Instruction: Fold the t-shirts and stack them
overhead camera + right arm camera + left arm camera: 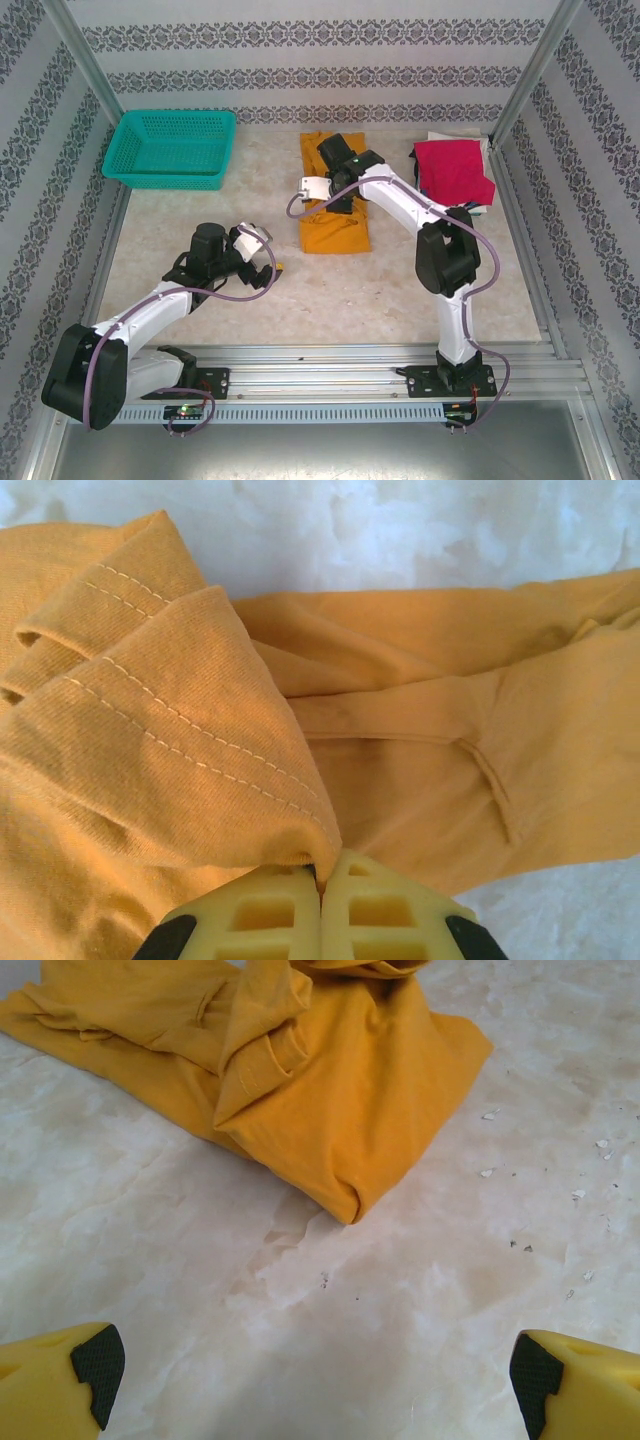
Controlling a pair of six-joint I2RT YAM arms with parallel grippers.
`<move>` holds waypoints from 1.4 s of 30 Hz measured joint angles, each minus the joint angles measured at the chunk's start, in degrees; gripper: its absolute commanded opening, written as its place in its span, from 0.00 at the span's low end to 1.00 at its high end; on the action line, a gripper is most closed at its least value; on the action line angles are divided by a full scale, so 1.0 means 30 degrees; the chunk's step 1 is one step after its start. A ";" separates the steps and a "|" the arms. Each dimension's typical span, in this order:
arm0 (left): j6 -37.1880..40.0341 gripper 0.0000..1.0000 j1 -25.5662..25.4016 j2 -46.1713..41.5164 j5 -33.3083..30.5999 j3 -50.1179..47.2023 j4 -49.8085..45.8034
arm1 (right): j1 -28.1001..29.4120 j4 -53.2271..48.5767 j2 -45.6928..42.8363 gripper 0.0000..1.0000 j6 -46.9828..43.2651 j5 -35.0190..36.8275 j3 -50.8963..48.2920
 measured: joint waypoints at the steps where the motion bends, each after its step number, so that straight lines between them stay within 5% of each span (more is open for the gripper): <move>1: 0.0000 1.00 0.0000 0.0000 0.0000 0.0000 0.0000 | -0.0015 0.0007 0.0117 0.00 -0.0044 0.0058 0.0138; 42: 0.0153 1.00 0.0000 0.0816 -0.0007 0.0000 0.0539 | -0.0976 0.0911 0.3534 0.00 -0.0299 0.1239 0.2339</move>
